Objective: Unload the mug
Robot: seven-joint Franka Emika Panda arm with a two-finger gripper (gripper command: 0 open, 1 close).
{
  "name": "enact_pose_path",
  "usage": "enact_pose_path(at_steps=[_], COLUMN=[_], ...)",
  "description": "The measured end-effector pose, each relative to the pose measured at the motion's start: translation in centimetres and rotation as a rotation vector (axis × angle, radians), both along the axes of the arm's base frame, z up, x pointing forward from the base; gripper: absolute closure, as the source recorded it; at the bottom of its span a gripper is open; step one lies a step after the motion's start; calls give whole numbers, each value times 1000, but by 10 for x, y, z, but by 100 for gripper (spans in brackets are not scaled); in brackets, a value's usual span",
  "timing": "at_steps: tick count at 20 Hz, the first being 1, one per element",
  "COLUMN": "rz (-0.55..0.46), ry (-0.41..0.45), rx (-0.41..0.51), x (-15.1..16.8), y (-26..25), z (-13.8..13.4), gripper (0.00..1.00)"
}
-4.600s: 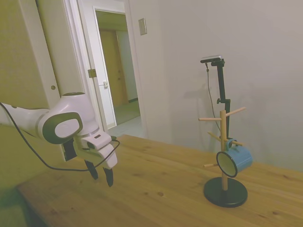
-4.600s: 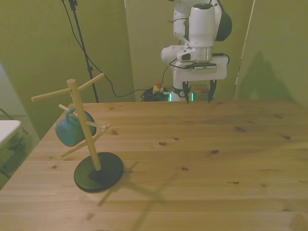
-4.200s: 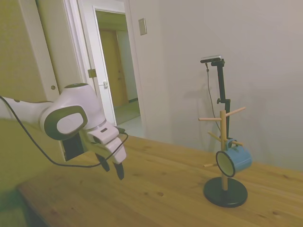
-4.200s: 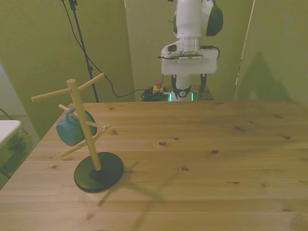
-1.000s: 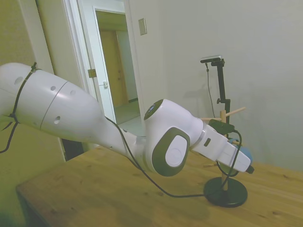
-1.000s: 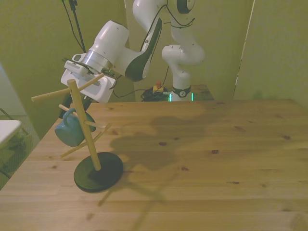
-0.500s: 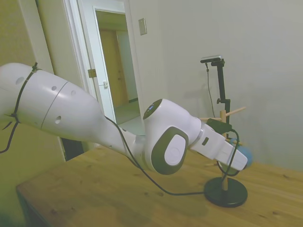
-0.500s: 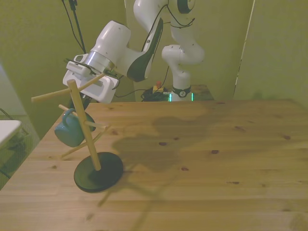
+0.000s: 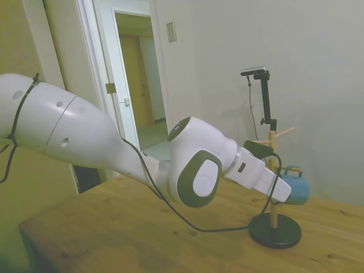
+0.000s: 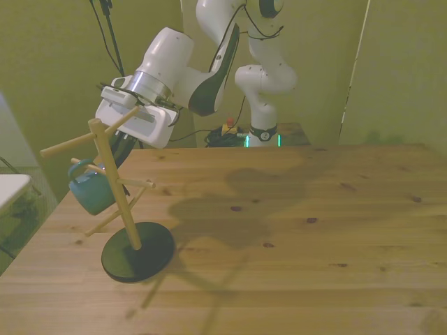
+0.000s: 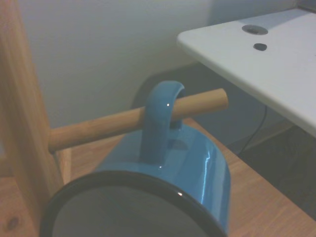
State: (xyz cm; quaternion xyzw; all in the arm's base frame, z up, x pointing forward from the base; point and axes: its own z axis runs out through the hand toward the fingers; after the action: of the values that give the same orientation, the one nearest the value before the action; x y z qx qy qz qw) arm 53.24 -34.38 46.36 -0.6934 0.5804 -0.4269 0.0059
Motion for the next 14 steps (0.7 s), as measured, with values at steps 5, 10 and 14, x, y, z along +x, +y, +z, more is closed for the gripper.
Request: enact_pose_path(at_steps=[5,10,14], rz=[-12,-30,-34], ry=[-25,-66,-75], rx=[19,51,61], x=[-8,-17,-21], y=[5,8,7], z=[11,27,37], gripper=[100,100,100])
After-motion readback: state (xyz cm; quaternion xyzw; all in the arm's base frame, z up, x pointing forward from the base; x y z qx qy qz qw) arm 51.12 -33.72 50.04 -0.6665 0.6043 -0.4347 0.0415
